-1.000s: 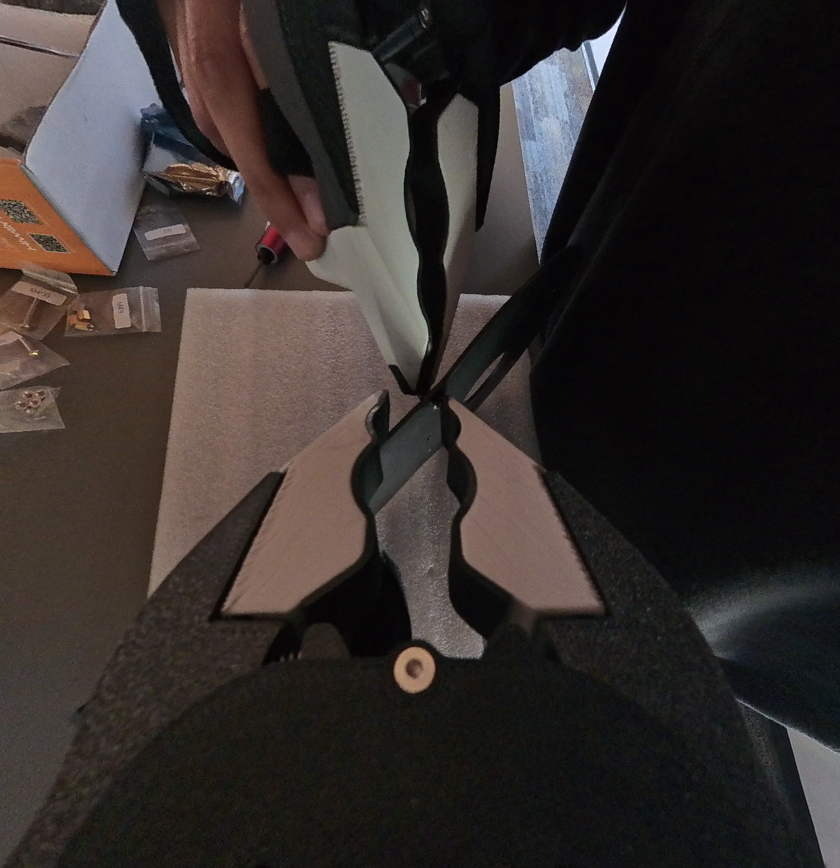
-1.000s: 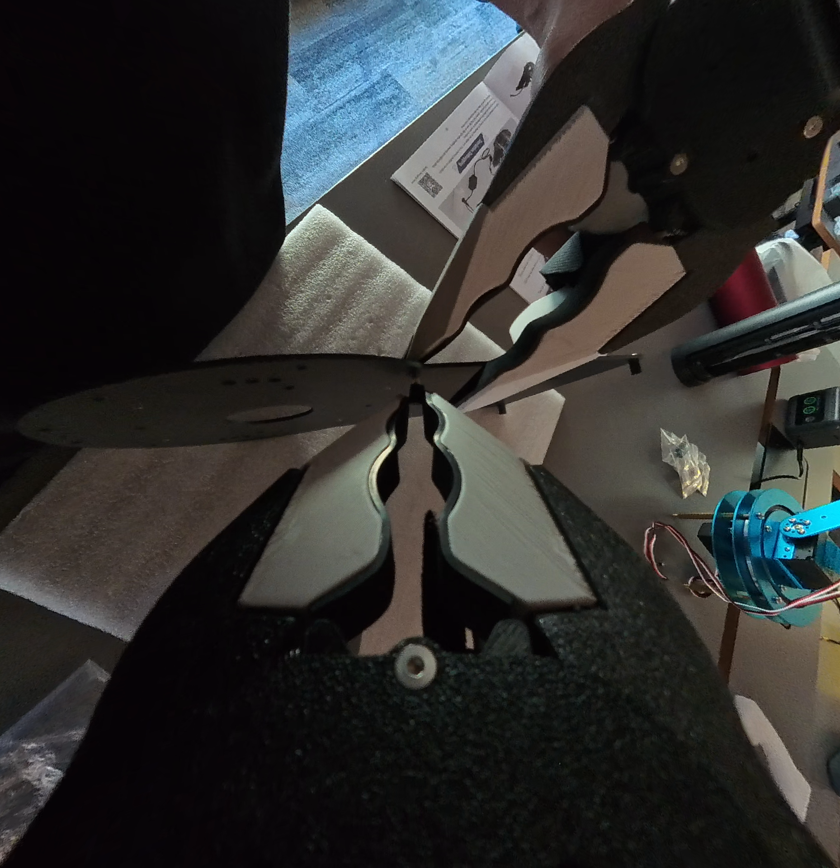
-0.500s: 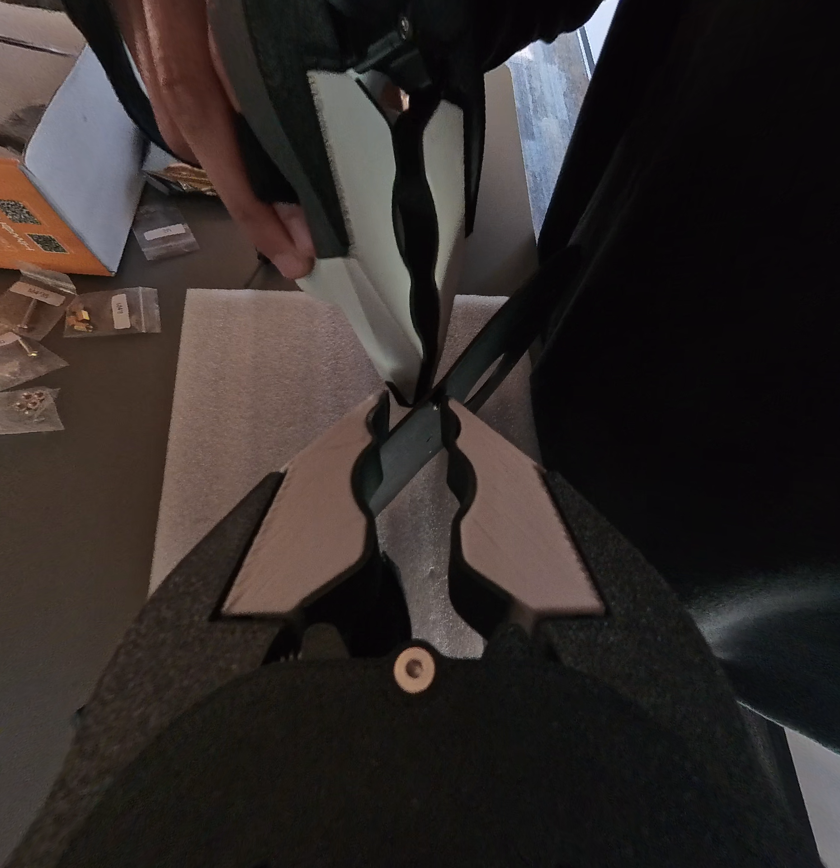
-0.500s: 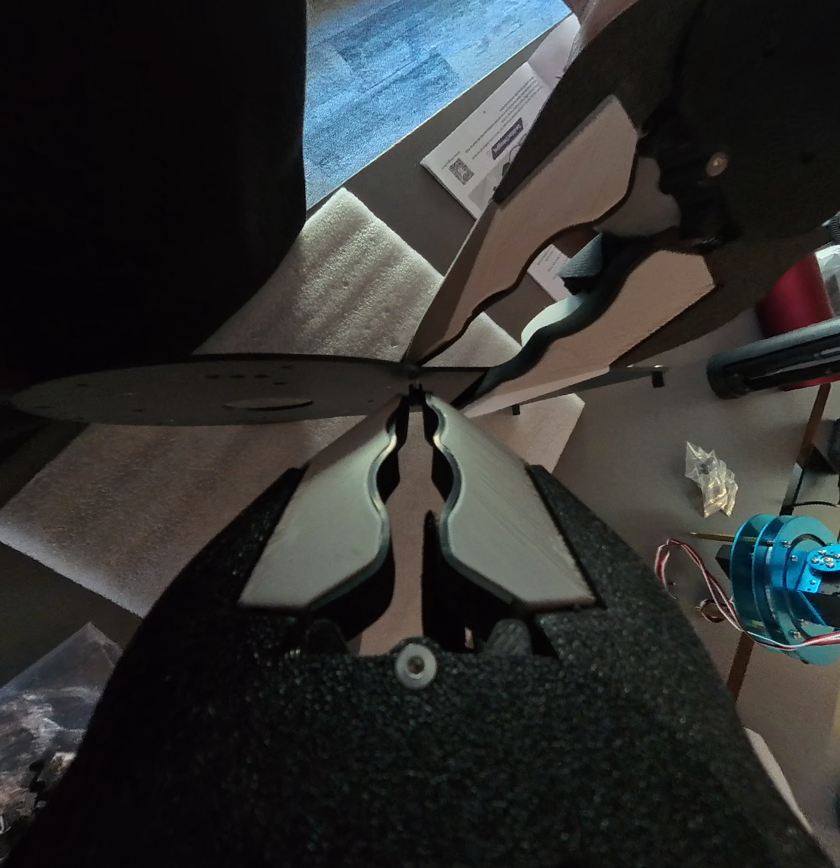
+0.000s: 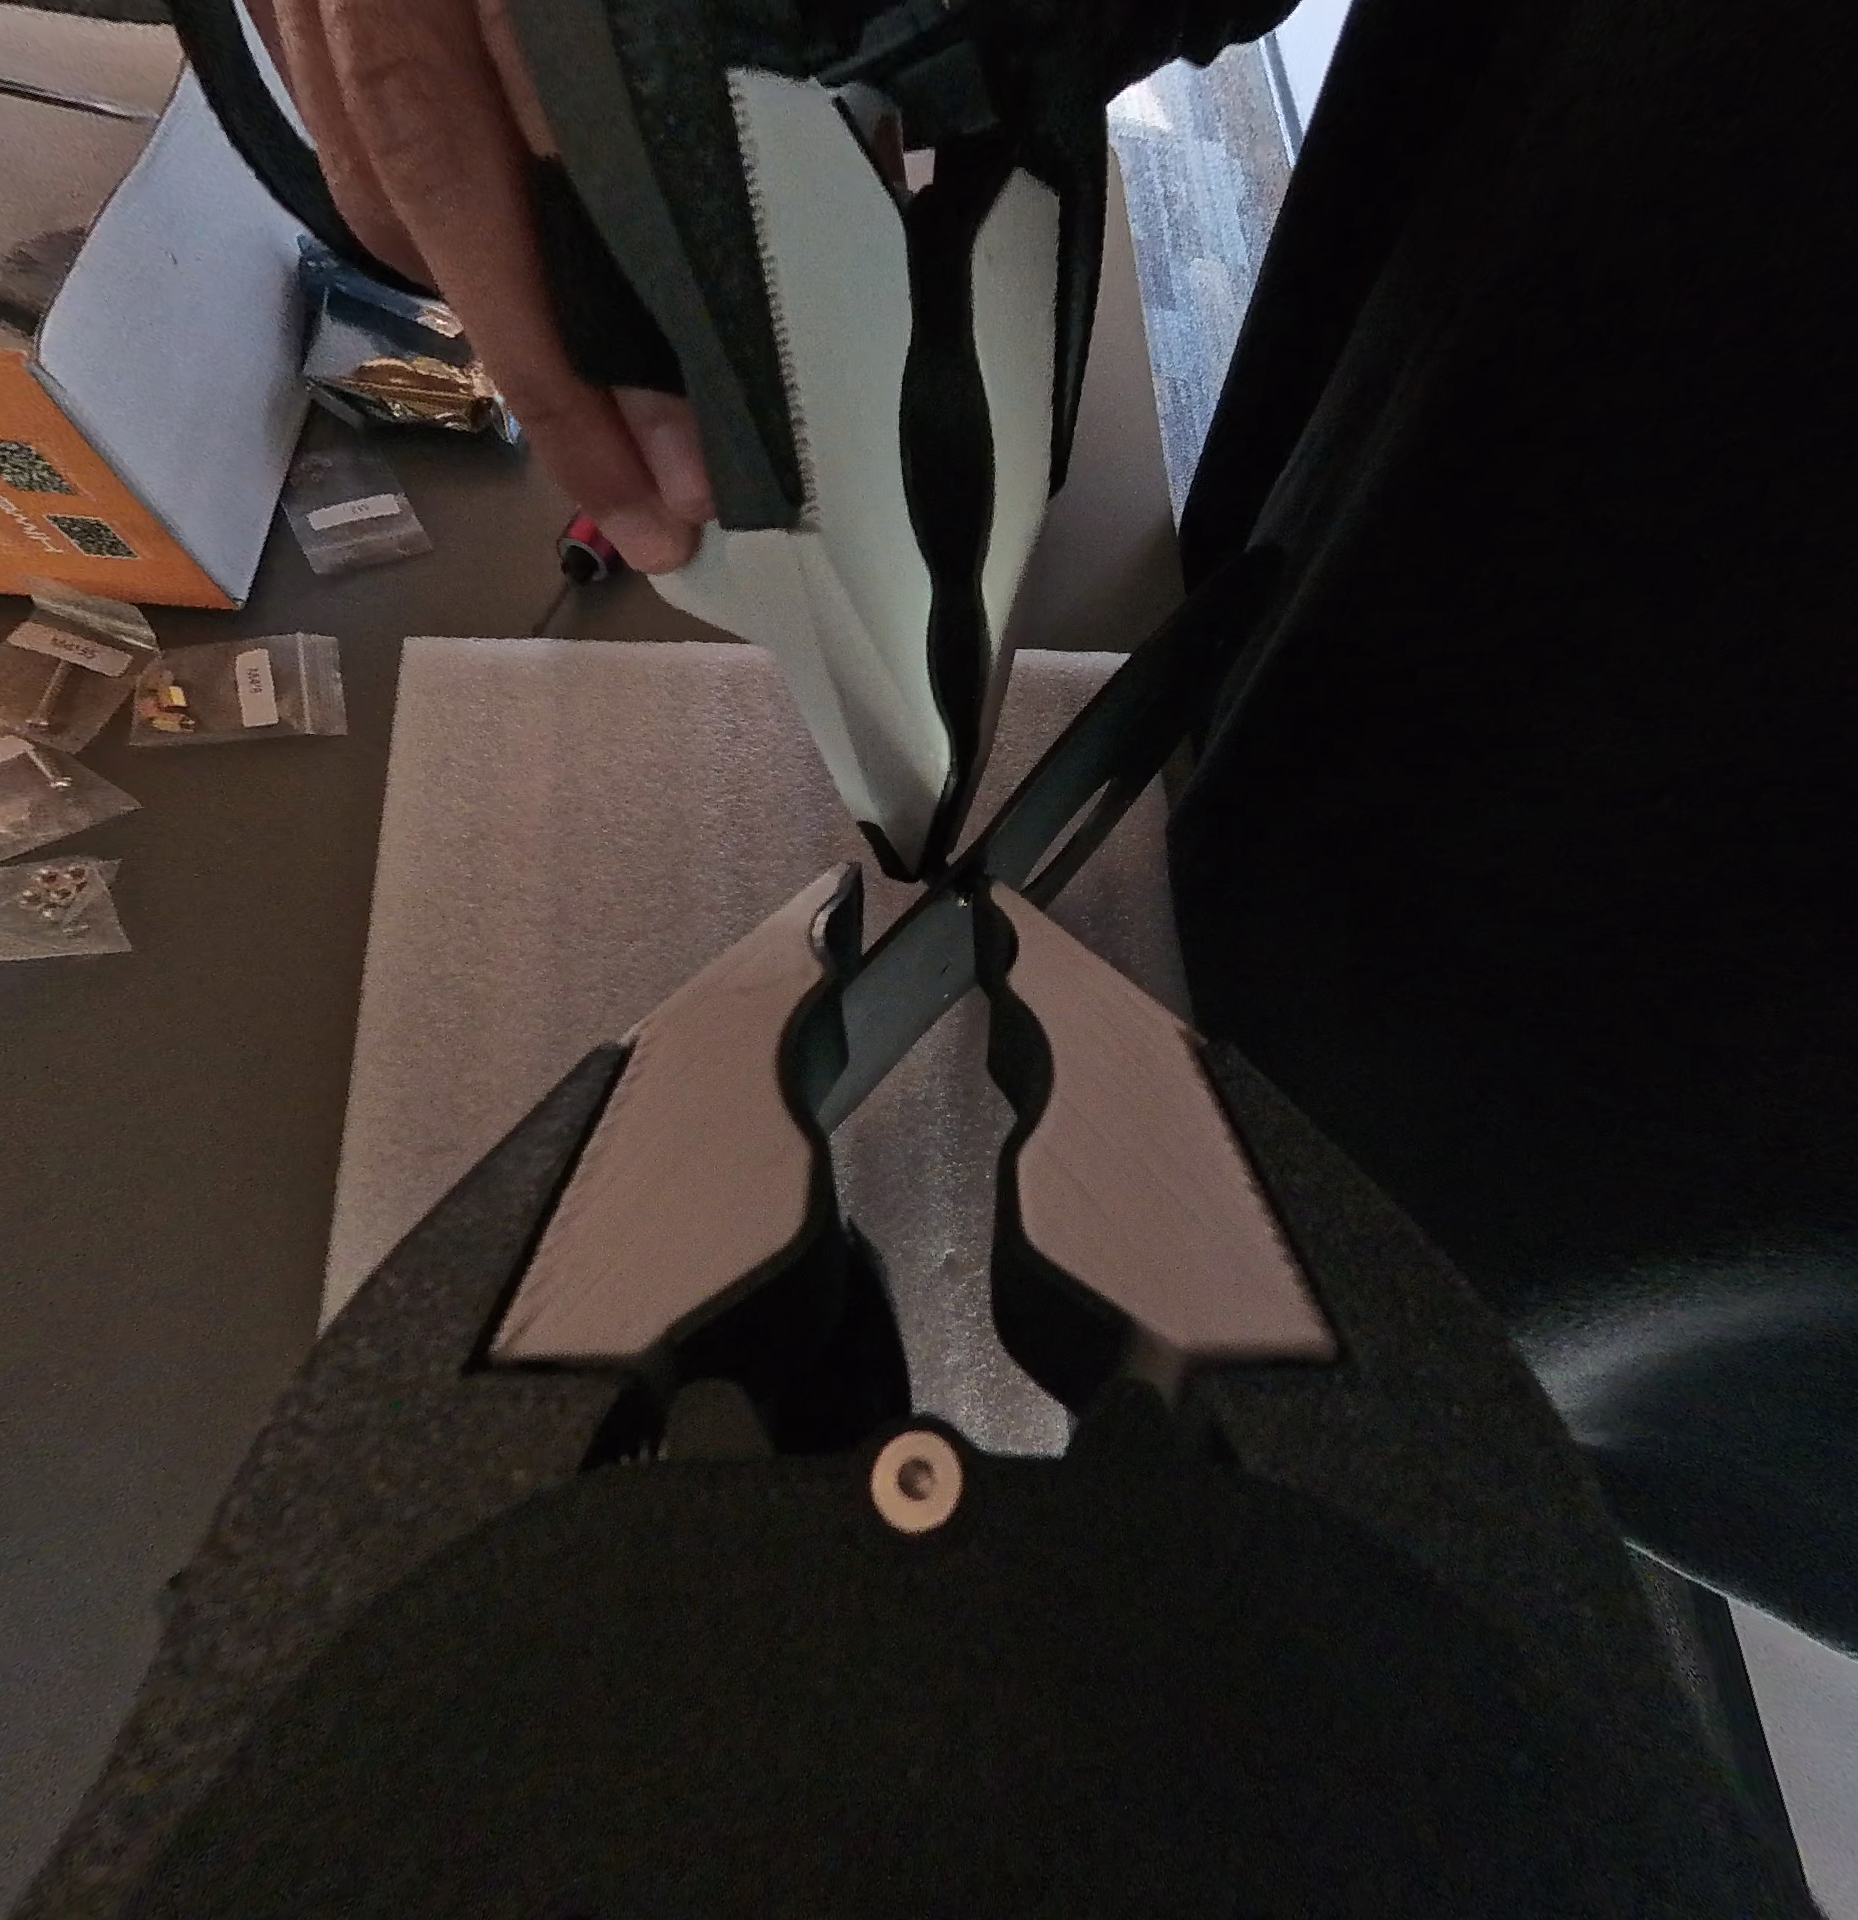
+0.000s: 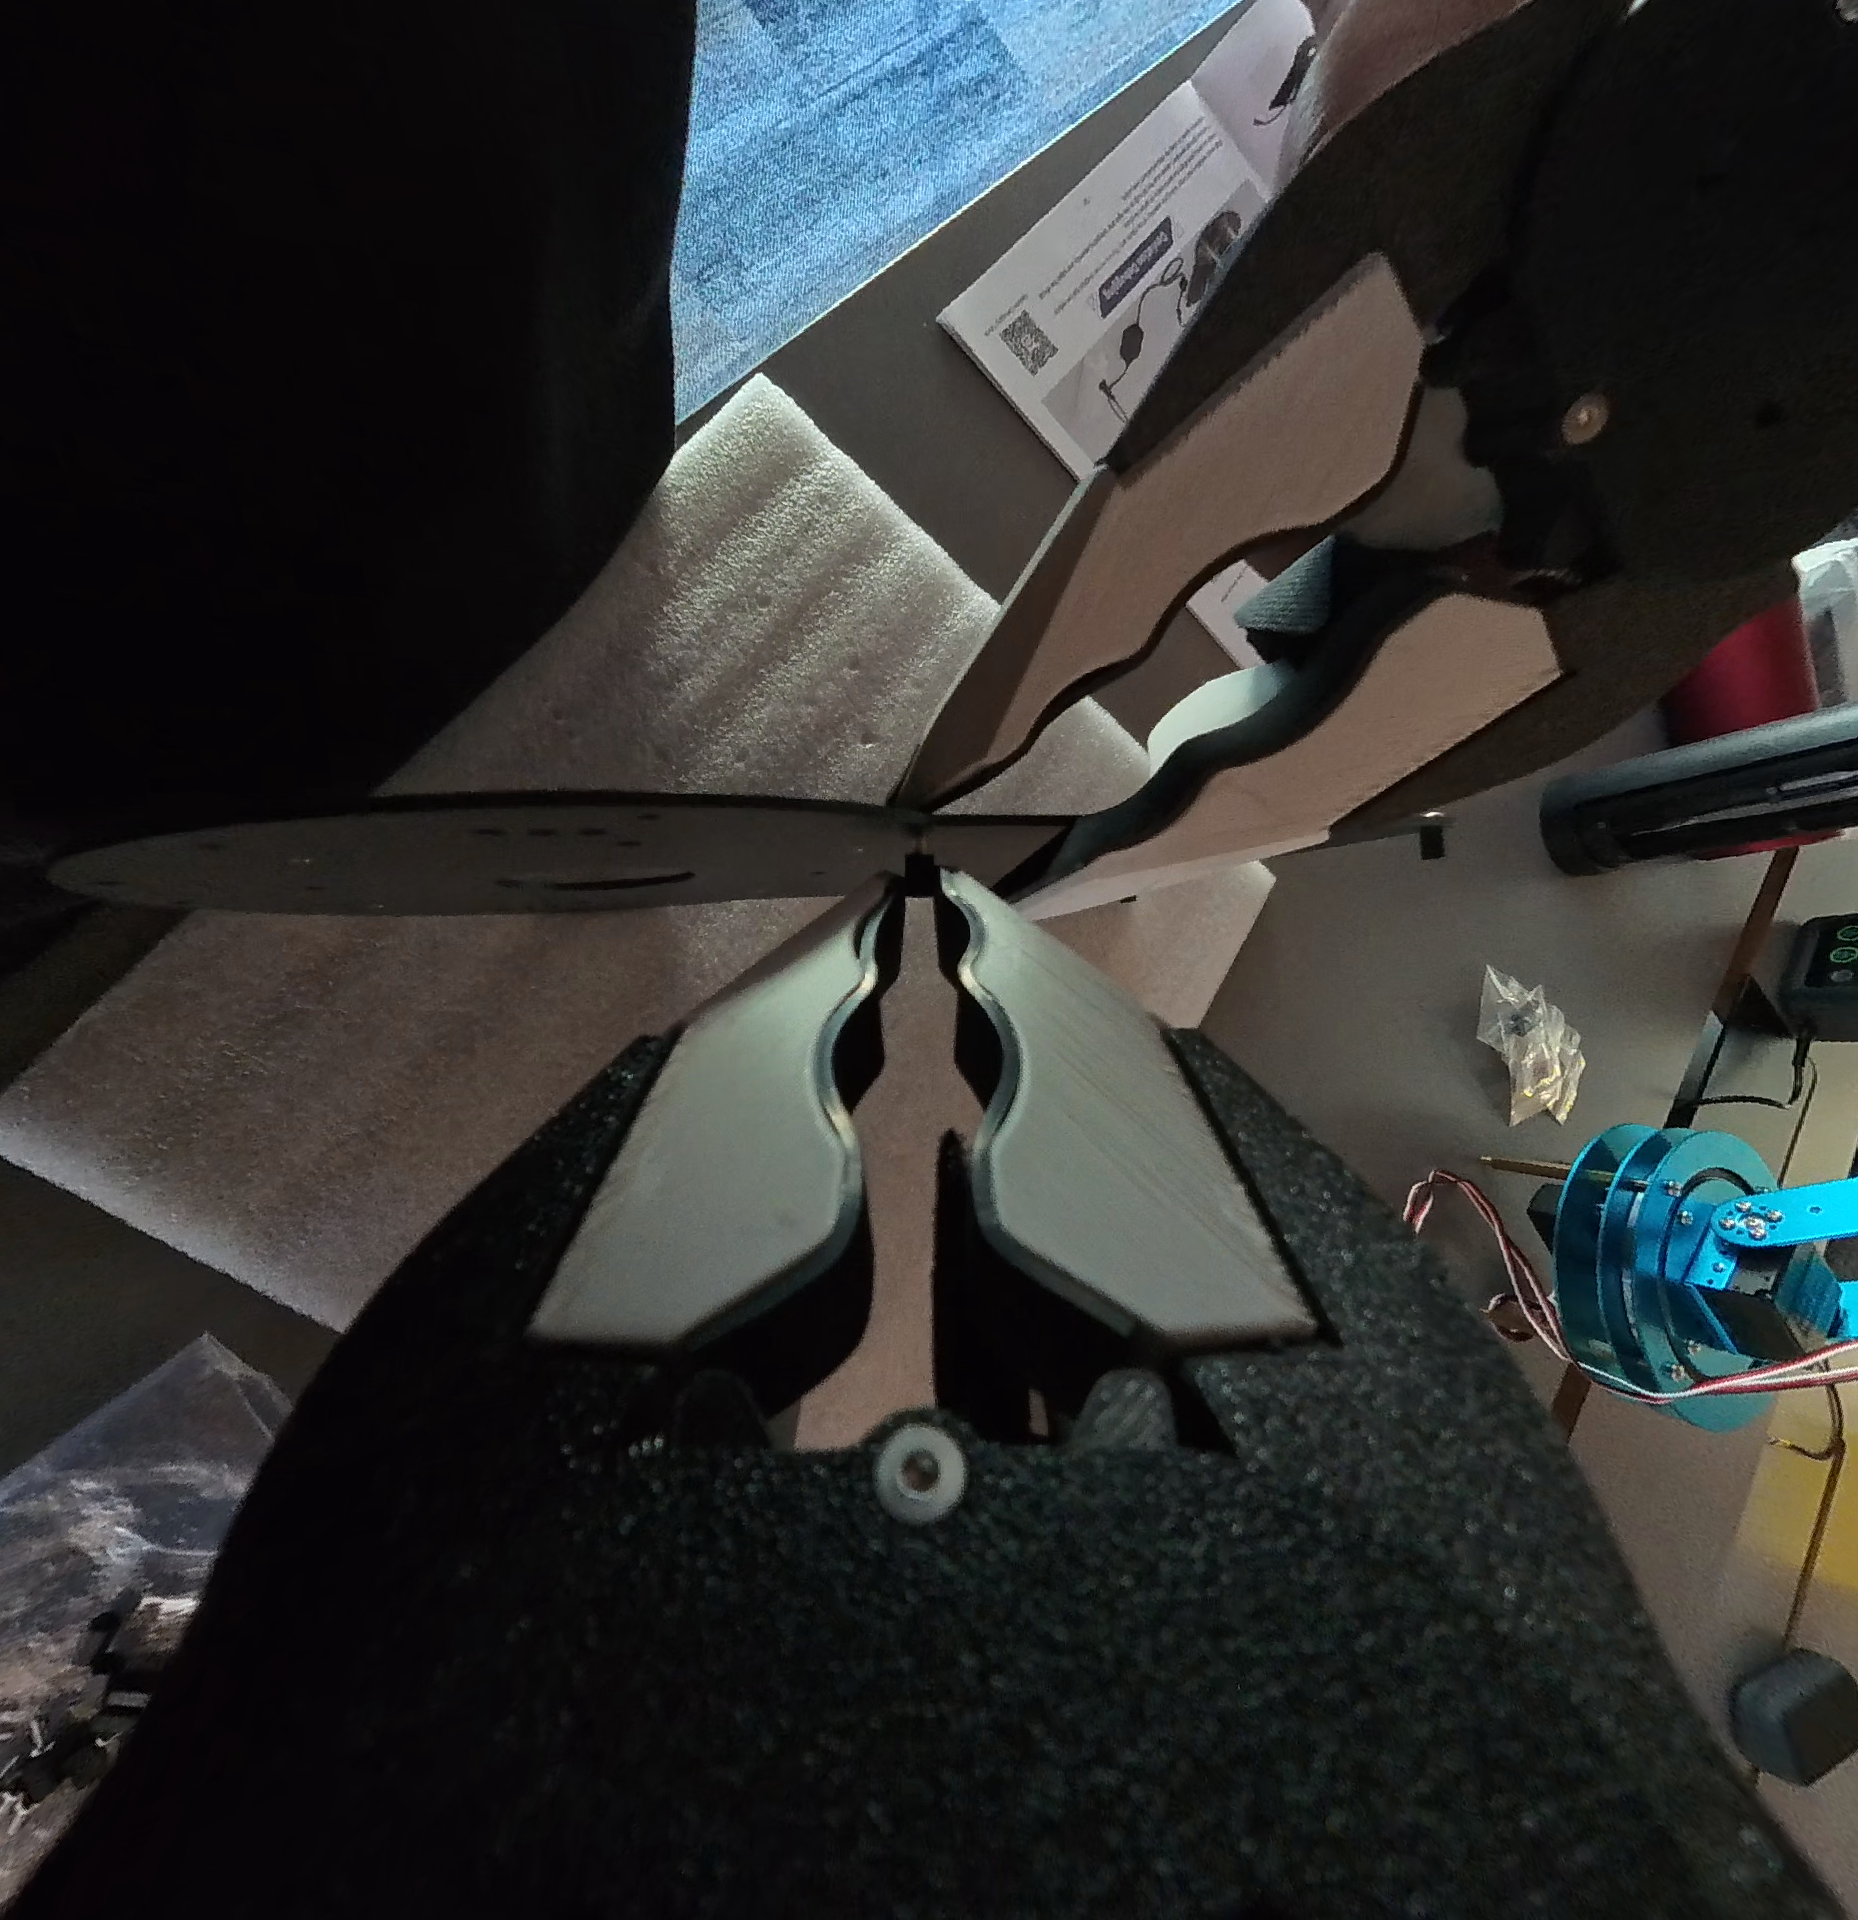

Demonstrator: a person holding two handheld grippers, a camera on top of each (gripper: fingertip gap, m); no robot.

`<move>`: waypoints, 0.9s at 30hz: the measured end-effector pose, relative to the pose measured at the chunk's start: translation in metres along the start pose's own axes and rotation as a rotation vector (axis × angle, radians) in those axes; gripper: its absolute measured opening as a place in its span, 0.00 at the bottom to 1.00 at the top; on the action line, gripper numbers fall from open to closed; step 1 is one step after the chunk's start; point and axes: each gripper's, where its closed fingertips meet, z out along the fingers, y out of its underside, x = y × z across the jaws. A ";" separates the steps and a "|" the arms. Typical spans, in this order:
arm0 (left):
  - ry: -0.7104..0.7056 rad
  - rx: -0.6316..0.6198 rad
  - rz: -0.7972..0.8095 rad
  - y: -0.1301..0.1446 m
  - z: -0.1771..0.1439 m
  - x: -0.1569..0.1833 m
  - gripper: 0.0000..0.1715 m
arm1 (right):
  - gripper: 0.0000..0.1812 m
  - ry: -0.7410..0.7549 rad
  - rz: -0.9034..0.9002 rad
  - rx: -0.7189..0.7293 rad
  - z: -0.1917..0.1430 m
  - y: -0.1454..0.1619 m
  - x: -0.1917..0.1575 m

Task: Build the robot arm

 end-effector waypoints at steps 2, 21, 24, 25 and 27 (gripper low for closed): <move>-0.001 -0.001 0.000 0.000 0.000 0.000 0.12 | 0.02 0.001 -0.004 -0.001 0.000 -0.001 0.000; -0.003 -0.003 -0.002 0.000 0.000 0.000 0.12 | 0.03 -0.012 0.007 0.025 0.001 0.000 0.000; -0.004 -0.005 -0.002 0.000 0.000 0.000 0.12 | 0.04 -0.018 0.018 0.016 0.003 0.002 0.000; -0.003 -0.005 -0.003 0.000 0.000 0.000 0.12 | 0.05 -0.022 0.023 0.020 0.003 0.002 -0.001; -0.003 -0.003 -0.004 0.000 -0.001 0.001 0.12 | 0.06 -0.016 0.029 0.029 0.002 0.000 0.000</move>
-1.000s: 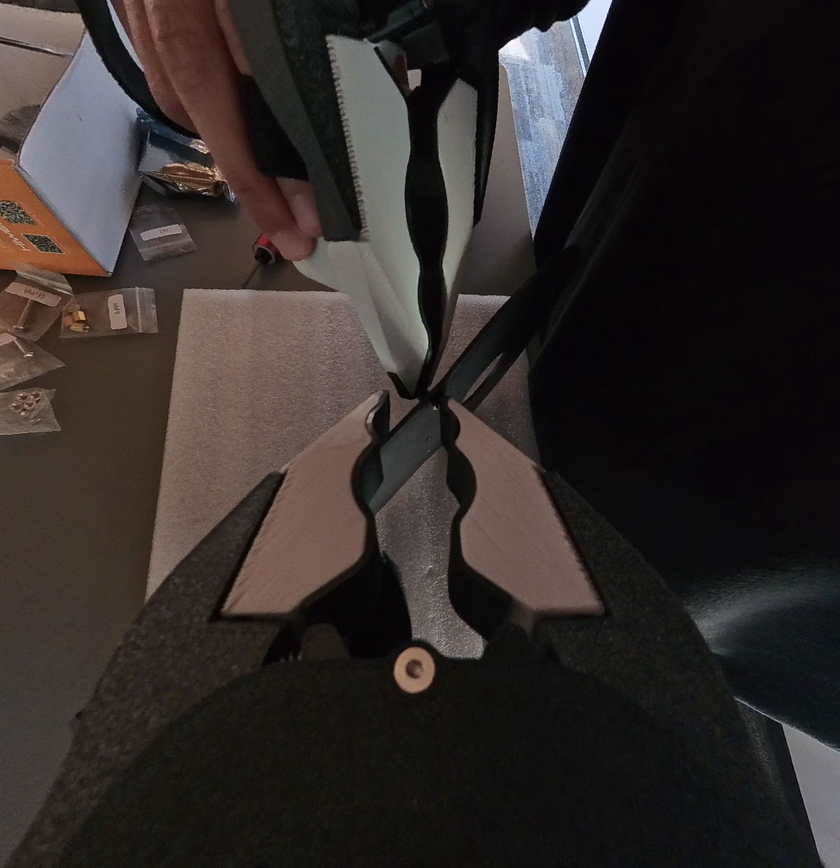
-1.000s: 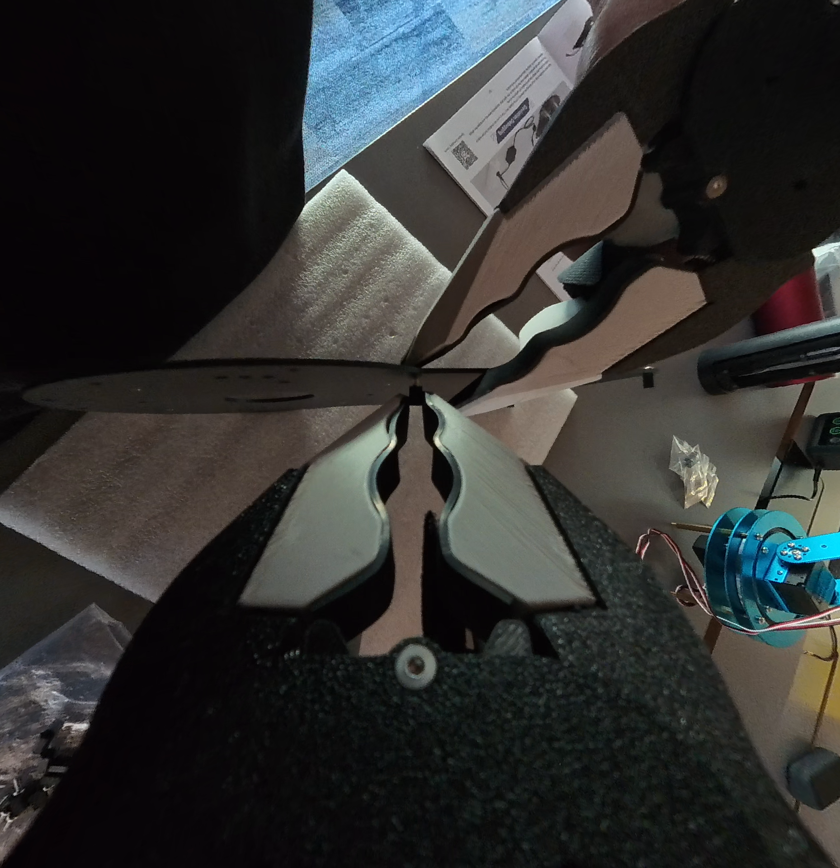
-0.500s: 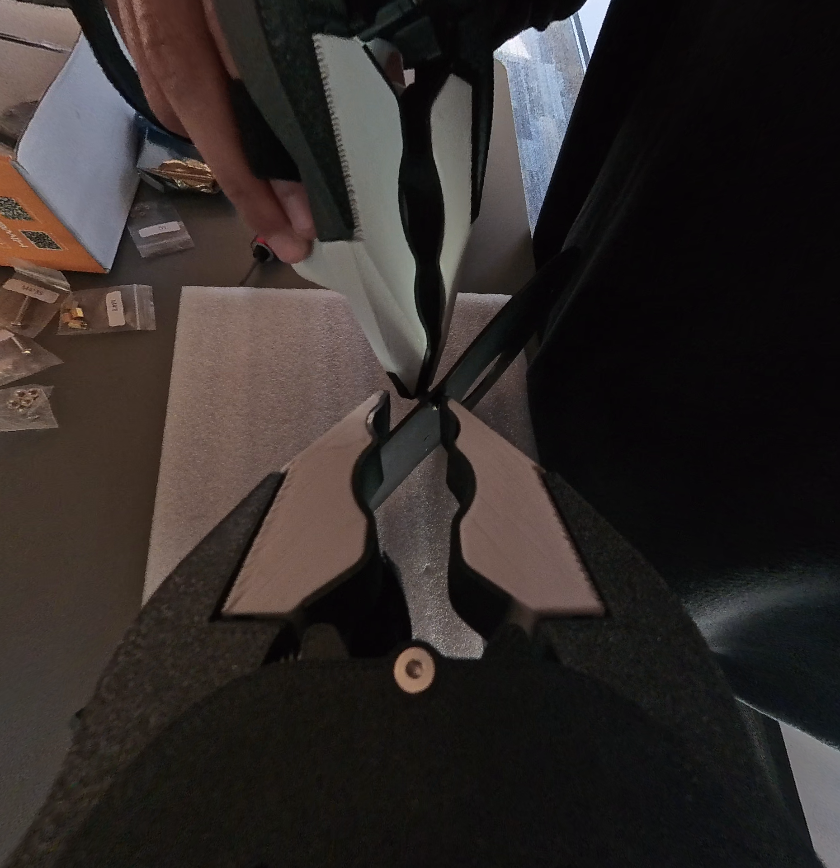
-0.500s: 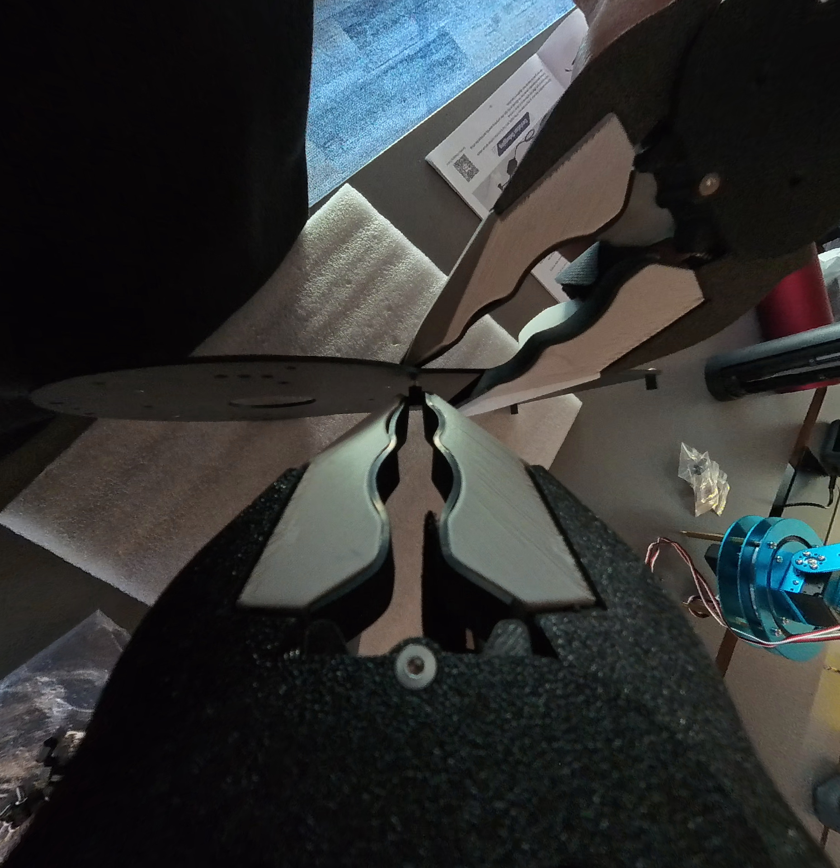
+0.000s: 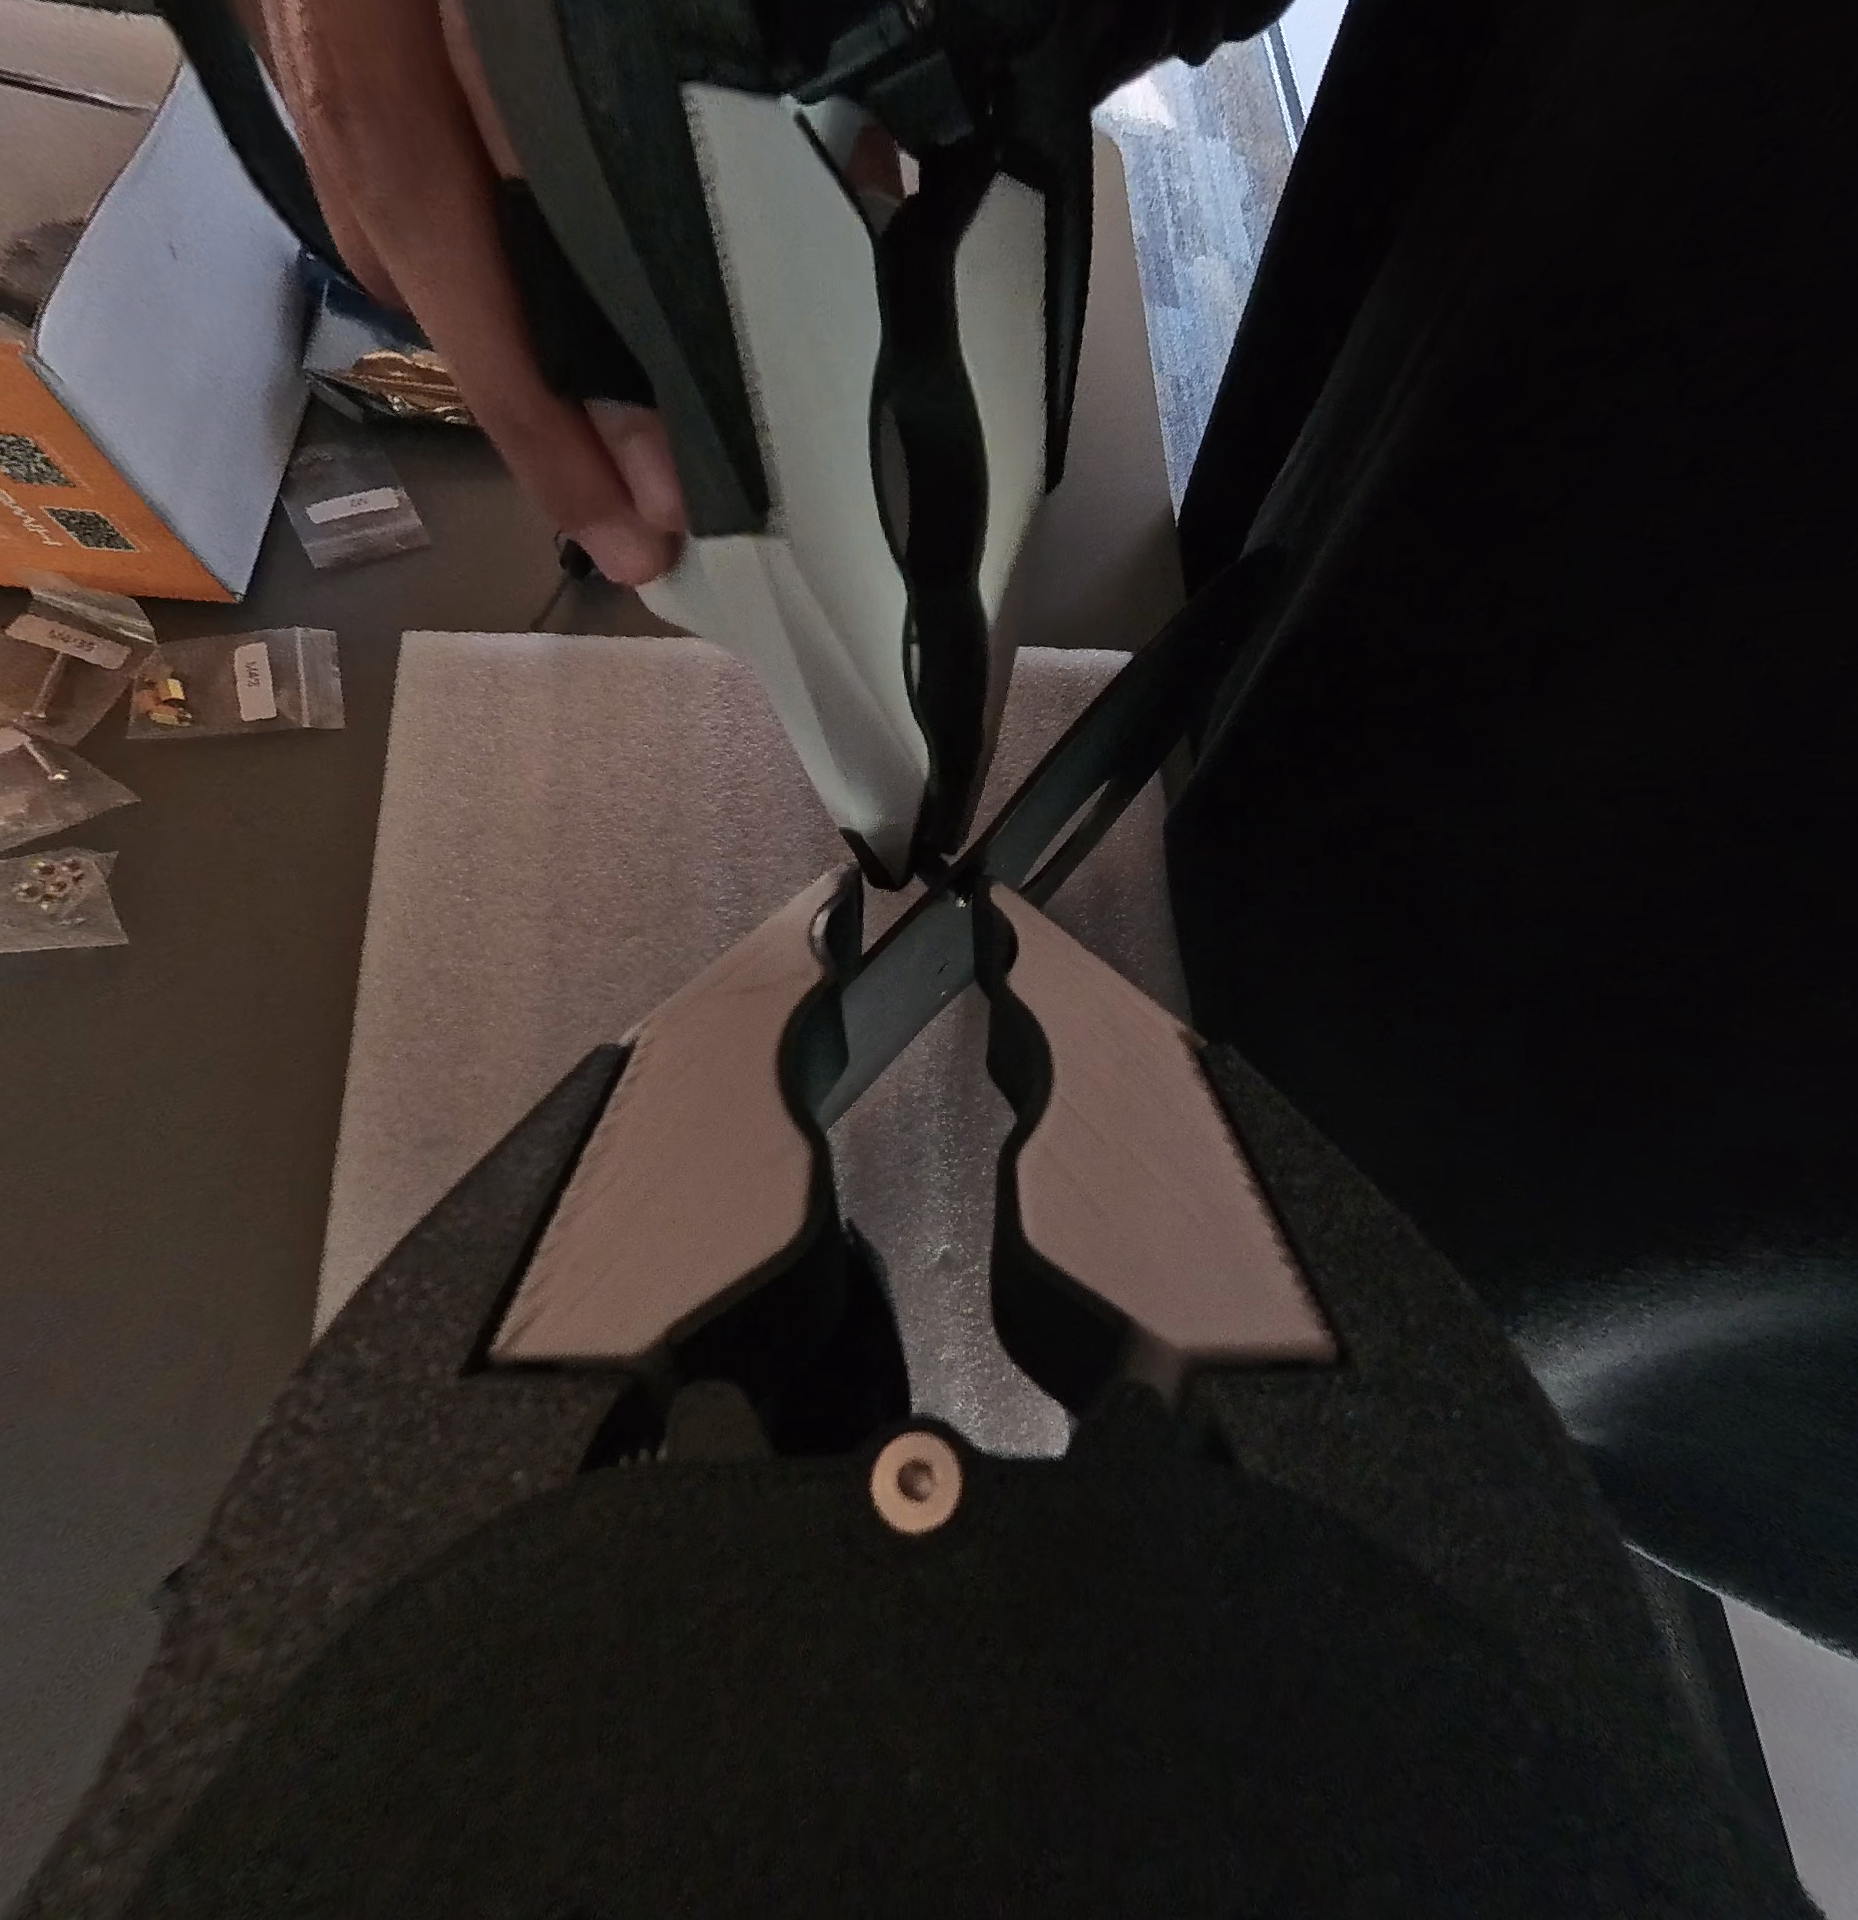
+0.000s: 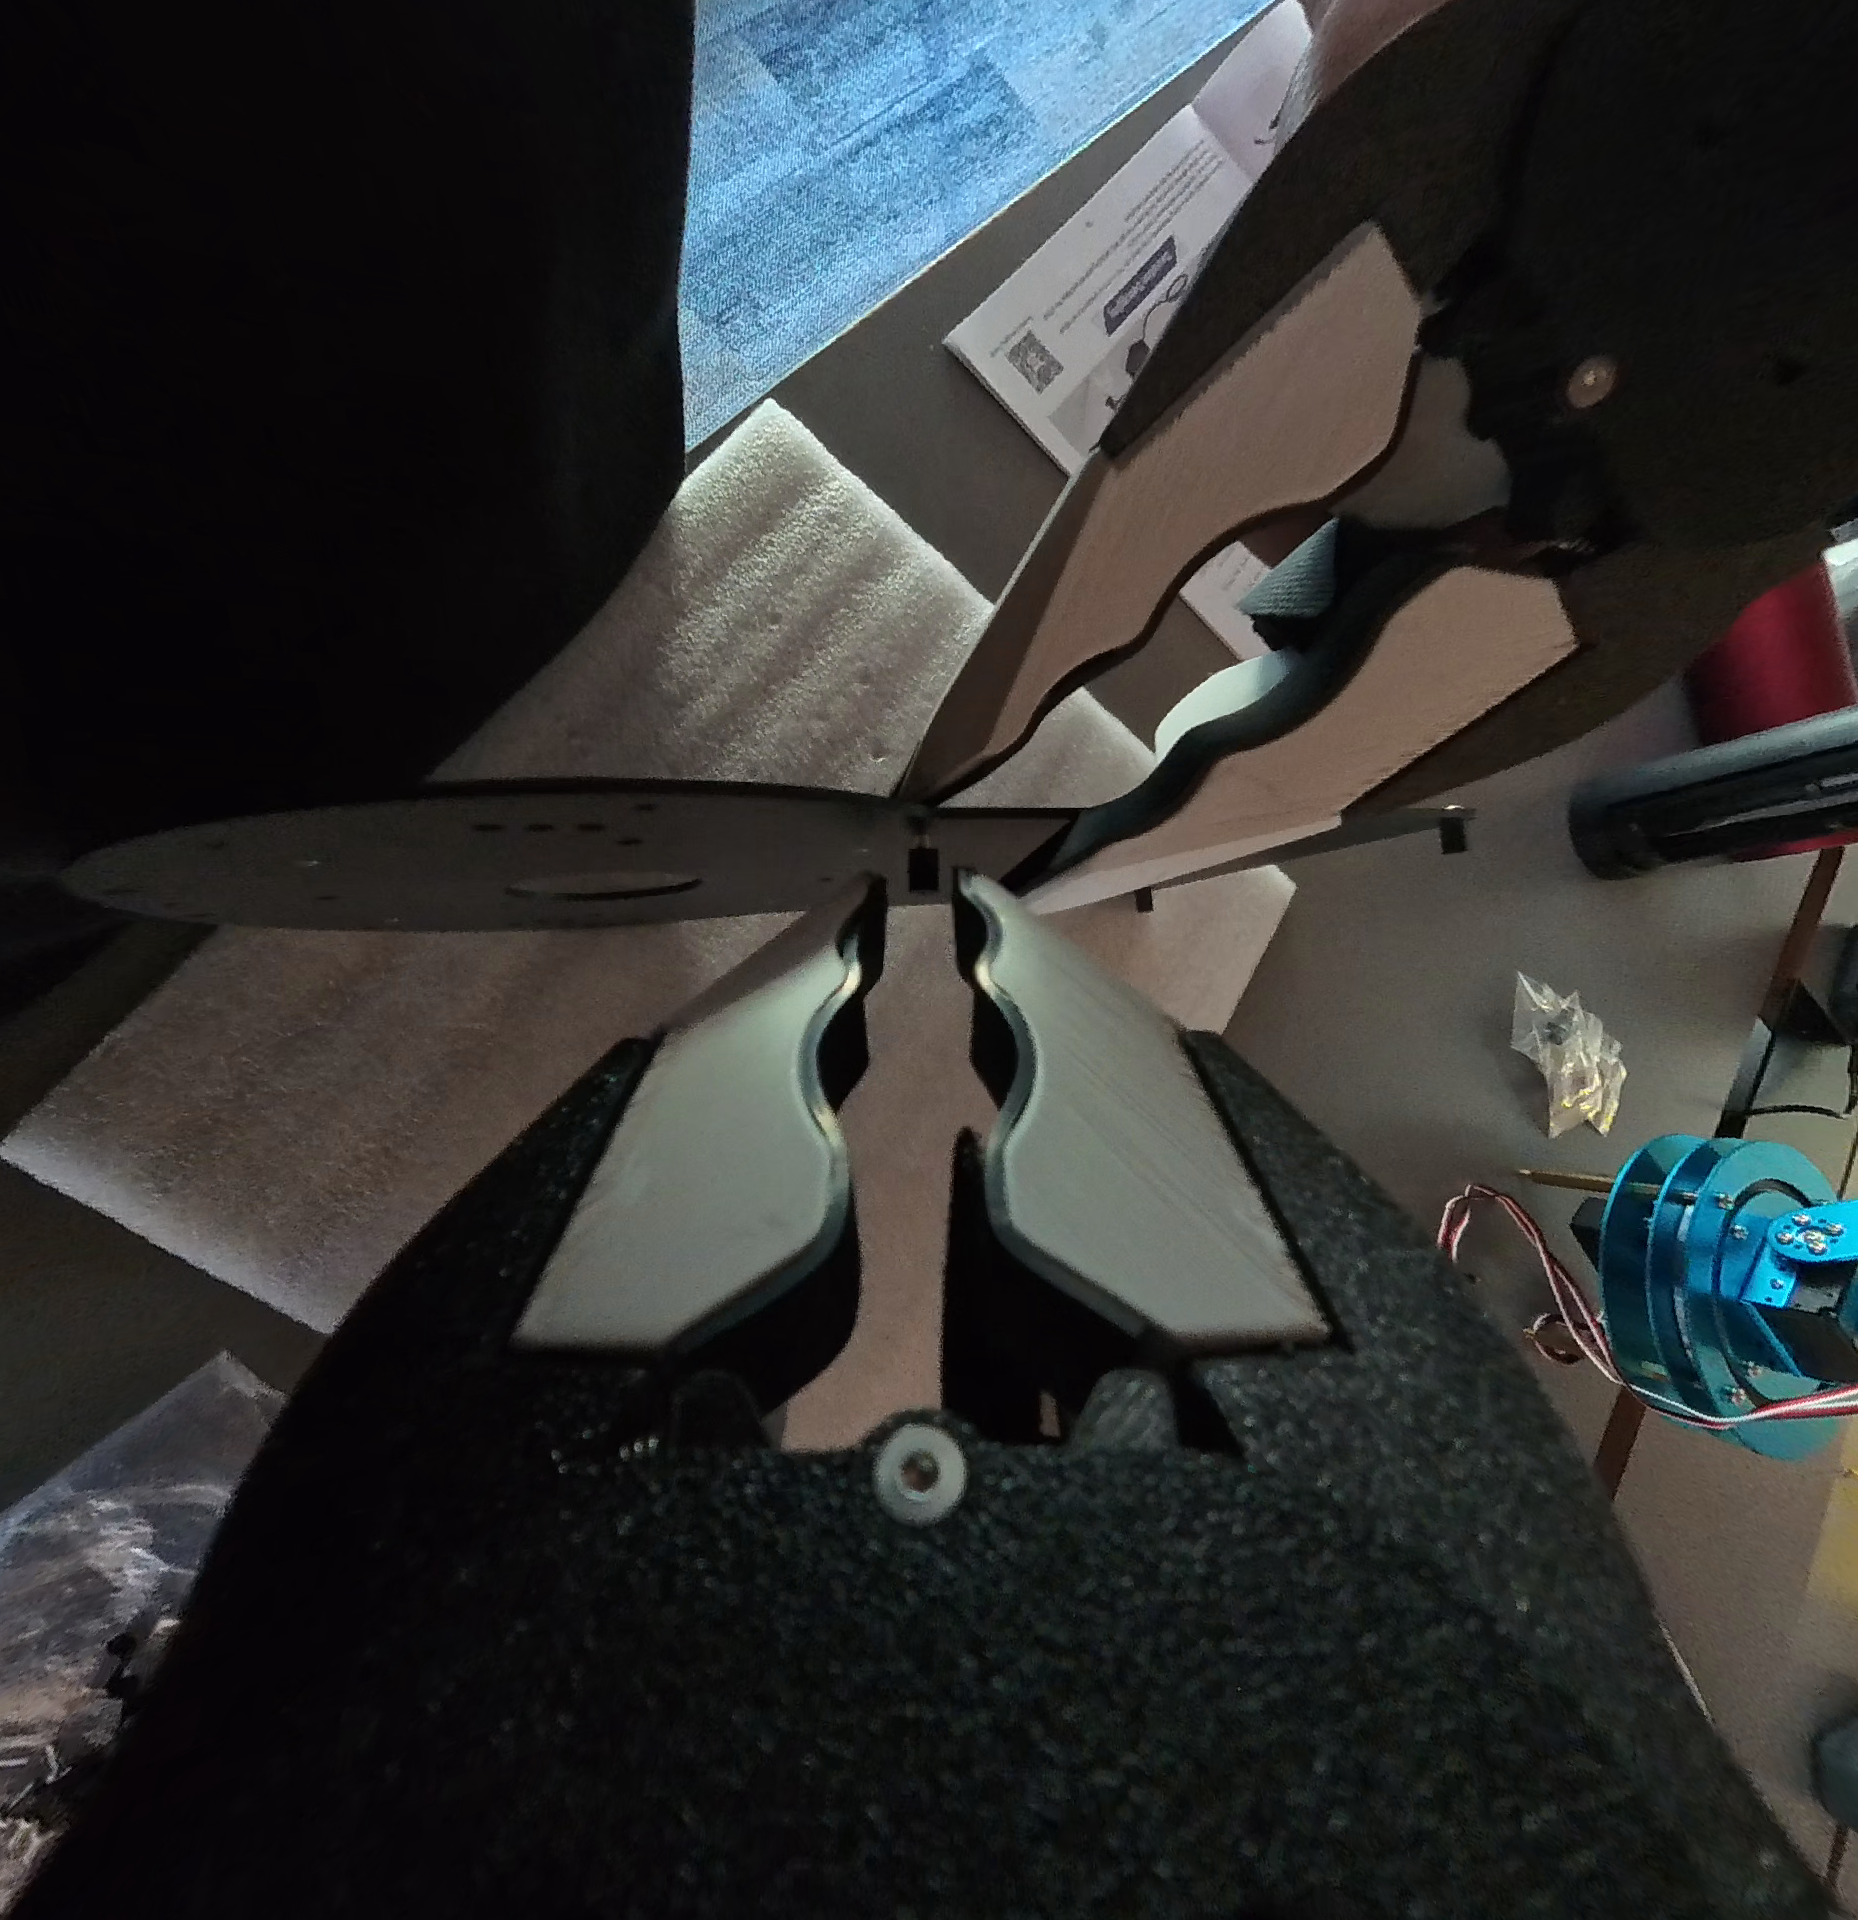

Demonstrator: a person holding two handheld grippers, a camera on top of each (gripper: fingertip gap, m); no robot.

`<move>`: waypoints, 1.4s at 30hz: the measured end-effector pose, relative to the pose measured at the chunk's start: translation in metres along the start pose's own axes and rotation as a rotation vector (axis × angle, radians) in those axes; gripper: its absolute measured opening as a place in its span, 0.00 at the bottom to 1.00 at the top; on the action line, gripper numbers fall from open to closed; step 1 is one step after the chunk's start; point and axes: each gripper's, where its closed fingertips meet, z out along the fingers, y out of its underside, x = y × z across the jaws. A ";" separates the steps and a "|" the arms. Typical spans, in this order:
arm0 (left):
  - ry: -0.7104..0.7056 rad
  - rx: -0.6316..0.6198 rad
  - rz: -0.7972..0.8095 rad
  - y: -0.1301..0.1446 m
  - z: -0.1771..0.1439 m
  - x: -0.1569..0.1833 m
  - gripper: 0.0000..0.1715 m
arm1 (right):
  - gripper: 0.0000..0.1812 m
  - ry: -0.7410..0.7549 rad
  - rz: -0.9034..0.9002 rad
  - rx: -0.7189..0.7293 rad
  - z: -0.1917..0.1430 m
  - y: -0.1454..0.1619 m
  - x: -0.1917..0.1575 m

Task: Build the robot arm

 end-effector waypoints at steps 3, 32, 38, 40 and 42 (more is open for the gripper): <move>0.002 0.000 -0.001 0.000 -0.001 0.001 0.12 | 0.10 0.036 0.021 0.039 -0.009 -0.005 0.004; 0.124 0.009 0.094 -0.002 -0.001 0.000 0.09 | 0.19 0.564 0.400 -0.006 -0.056 0.034 -0.033; 0.149 -0.054 0.173 0.002 -0.003 0.005 0.08 | 0.26 0.407 1.074 0.356 -0.093 0.009 -0.037; 0.156 -0.072 0.196 0.004 -0.004 0.006 0.08 | 0.27 0.418 1.155 0.398 -0.084 -0.013 -0.040; 0.166 -0.098 0.225 0.006 -0.005 0.007 0.07 | 0.25 0.550 1.209 0.354 -0.073 -0.019 -0.041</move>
